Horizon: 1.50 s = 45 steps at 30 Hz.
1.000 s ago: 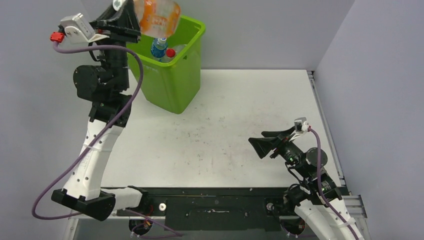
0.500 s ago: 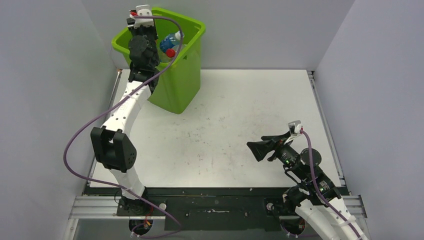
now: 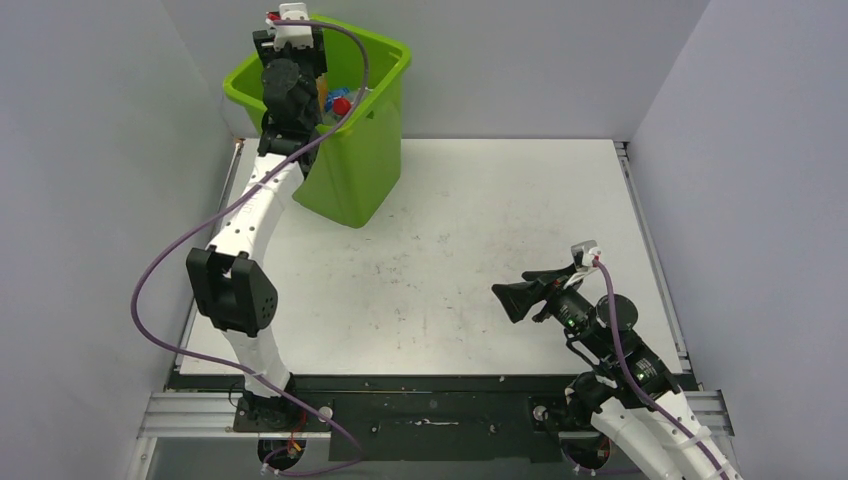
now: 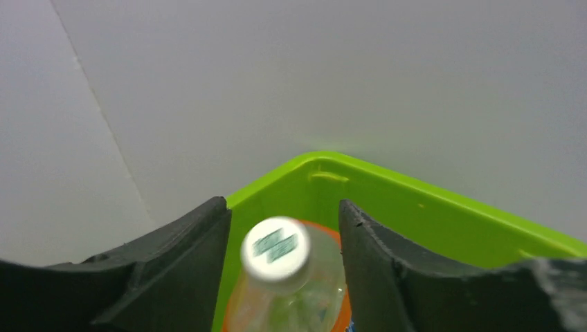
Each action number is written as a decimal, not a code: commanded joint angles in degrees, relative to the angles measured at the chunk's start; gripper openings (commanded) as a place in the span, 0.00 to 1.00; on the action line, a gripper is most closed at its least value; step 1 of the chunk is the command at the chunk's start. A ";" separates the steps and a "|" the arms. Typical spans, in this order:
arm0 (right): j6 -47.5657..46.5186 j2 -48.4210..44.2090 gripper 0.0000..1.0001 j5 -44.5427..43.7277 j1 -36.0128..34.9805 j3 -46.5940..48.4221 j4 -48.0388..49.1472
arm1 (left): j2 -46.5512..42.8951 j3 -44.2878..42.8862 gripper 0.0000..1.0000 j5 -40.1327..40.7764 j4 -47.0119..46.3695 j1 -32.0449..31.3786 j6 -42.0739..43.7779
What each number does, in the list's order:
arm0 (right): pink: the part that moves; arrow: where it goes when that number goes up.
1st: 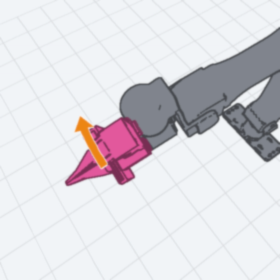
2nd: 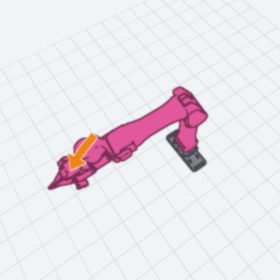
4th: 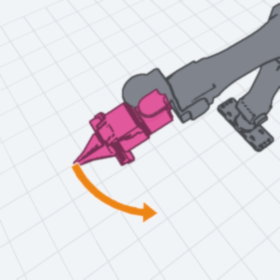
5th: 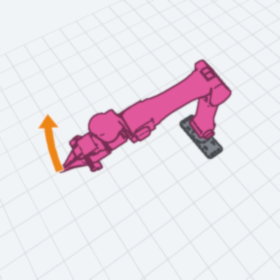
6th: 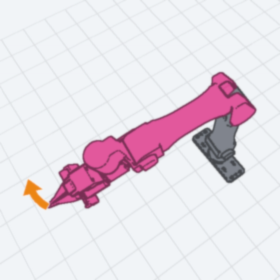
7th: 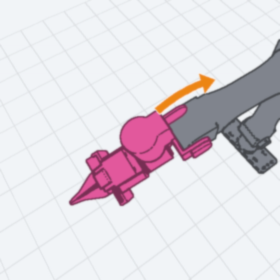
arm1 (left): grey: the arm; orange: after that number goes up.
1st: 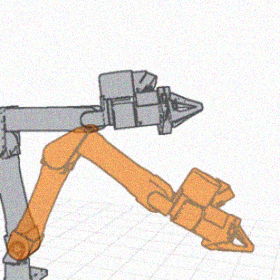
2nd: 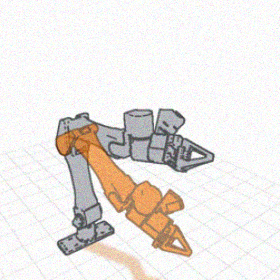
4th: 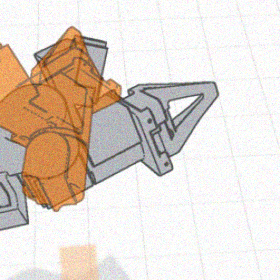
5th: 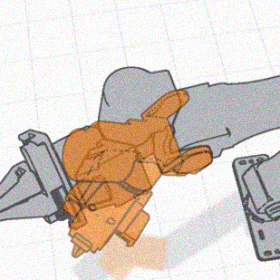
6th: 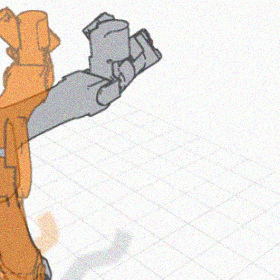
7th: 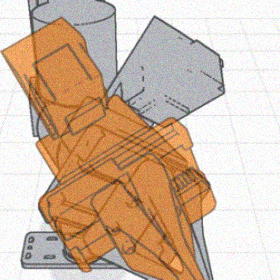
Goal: Put the plastic bottles in the bin
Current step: Place the plastic bottle in the trash bin, then reset both arms
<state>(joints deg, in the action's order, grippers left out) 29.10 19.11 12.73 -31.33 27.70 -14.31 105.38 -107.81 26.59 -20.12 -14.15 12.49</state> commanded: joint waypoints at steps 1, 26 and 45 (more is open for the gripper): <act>-1.14 0.43 0.90 -1.22 -0.55 0.25 1.69 | -0.46 -5.06 0.63 -2.81 2.22 -0.05 -3.84; 0.66 1.10 0.90 -3.48 -0.80 2.86 1.00 | -17.32 -3.15 0.95 -8.22 24.76 -9.64 -15.48; 9.13 13.16 0.90 -26.49 -1.53 14.31 0.69 | -68.81 51.44 0.96 8.47 44.90 -12.65 -35.18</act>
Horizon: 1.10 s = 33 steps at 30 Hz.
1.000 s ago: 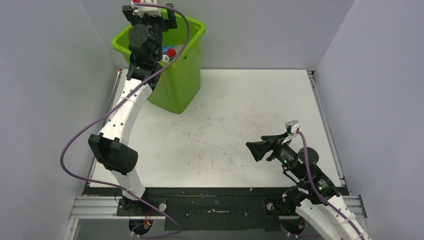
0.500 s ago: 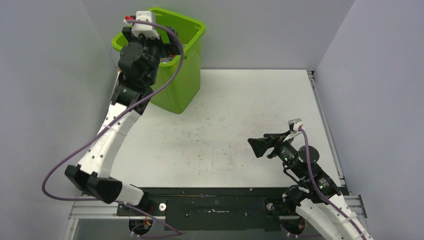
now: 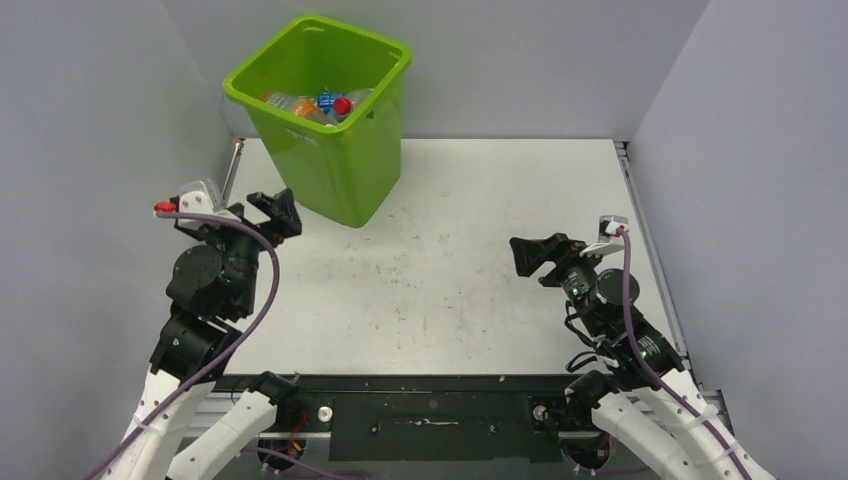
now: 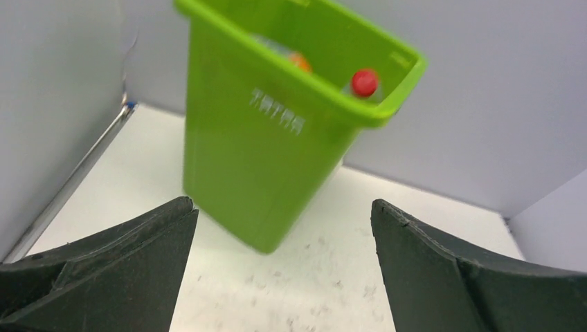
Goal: Put the plastic bottles in the bin
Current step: Reset both arms
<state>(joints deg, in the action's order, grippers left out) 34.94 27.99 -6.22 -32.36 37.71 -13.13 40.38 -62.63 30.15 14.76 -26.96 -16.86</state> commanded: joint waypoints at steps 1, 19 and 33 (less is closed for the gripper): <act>5.03 5.60 0.90 -9.00 -0.55 5.24 -1.46 | -4.42 7.93 0.96 5.63 11.49 0.09 -6.61; 11.10 14.48 0.90 -11.31 -0.71 5.38 2.94 | 1.10 45.96 0.96 9.41 -28.25 0.49 3.56; 6.10 23.29 0.90 -19.23 -0.71 1.90 4.69 | 27.24 50.62 0.96 0.64 -63.38 10.90 12.04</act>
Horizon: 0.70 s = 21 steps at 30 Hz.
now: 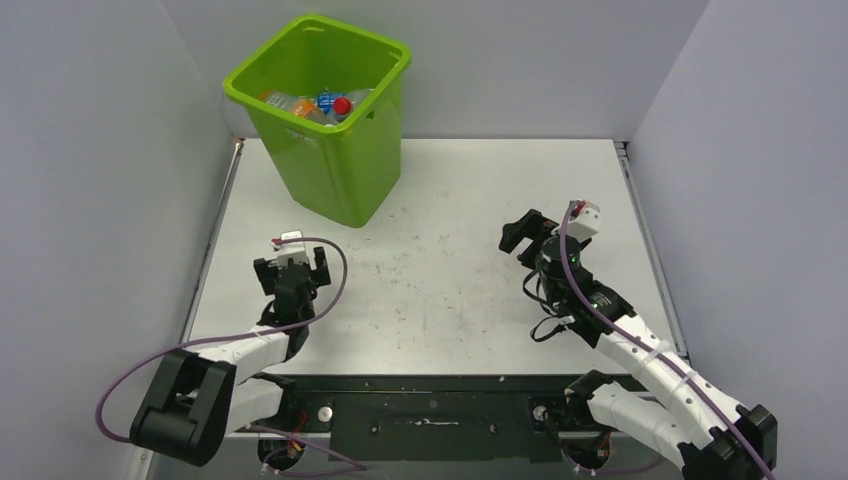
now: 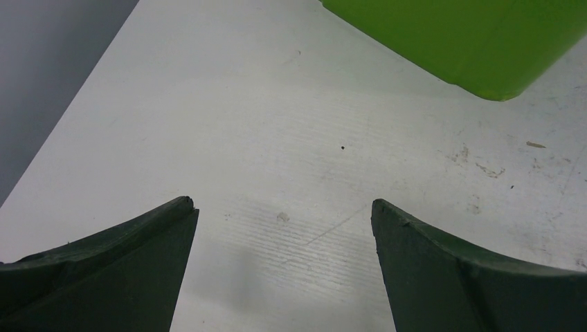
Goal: Put the plastic bottles in the bin
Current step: Reset both arms
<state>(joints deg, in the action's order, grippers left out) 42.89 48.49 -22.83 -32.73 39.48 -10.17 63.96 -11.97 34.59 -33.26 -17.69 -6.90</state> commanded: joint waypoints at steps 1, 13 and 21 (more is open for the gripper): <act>-1.93 3.55 0.90 -2.77 -0.34 0.11 2.20 | 5.11 -0.07 0.96 -4.73 -17.85 1.89 2.92; -6.64 6.82 0.90 -4.59 -0.09 -8.53 17.67 | 17.21 2.92 0.96 -12.53 -36.75 7.75 4.60; -16.34 7.97 0.90 -10.88 9.58 -11.82 30.73 | 20.32 -1.54 0.96 -8.36 -31.77 11.74 -1.24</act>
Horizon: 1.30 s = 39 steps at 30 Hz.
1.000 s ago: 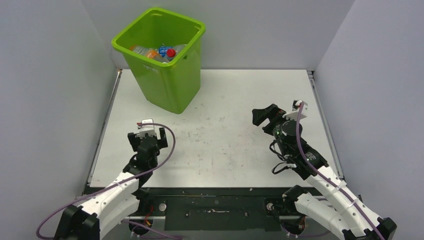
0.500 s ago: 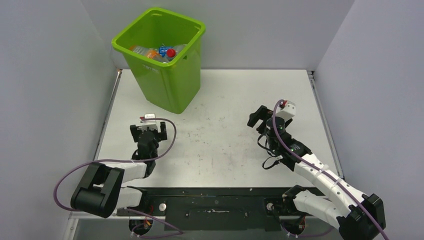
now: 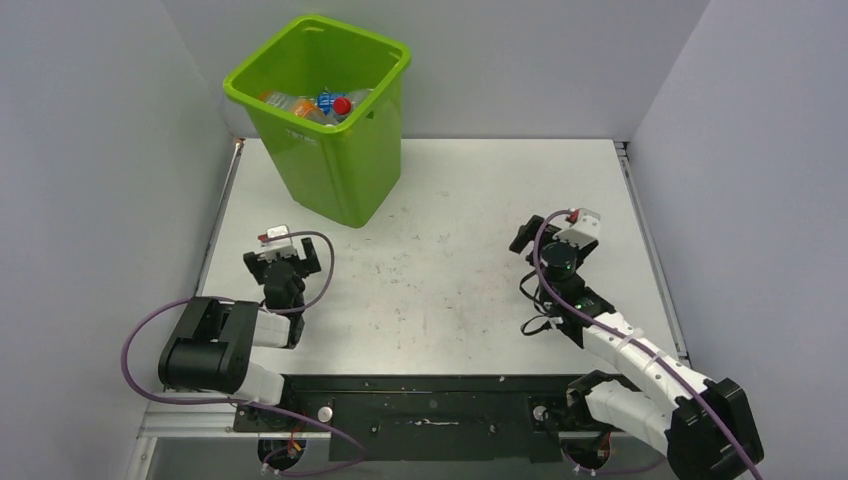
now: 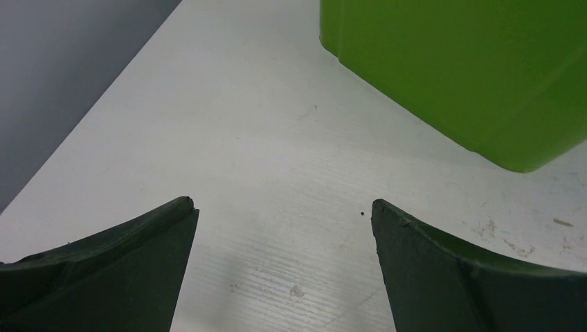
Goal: Put the plastic bottles in the bin
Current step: Reset both arms
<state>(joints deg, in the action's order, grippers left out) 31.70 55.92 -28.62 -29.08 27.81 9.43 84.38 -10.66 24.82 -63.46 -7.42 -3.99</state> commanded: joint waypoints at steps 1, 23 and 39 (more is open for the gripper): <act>-7.58 0.85 0.90 -6.58 7.55 -0.57 14.37 | -0.10 -2.95 0.96 1.41 -1.25 1.52 -4.21; -26.87 28.22 0.90 -5.23 14.97 -10.26 45.48 | -0.10 -2.84 0.96 1.49 -1.86 1.48 -3.71; -31.72 37.17 0.90 2.22 17.83 -16.21 66.74 | -0.02 -2.79 0.96 1.42 -2.00 1.10 -3.30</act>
<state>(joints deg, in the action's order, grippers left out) -0.05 93.51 -29.39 -12.71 7.73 75.83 84.44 -12.03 25.74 -63.20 -6.28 -7.22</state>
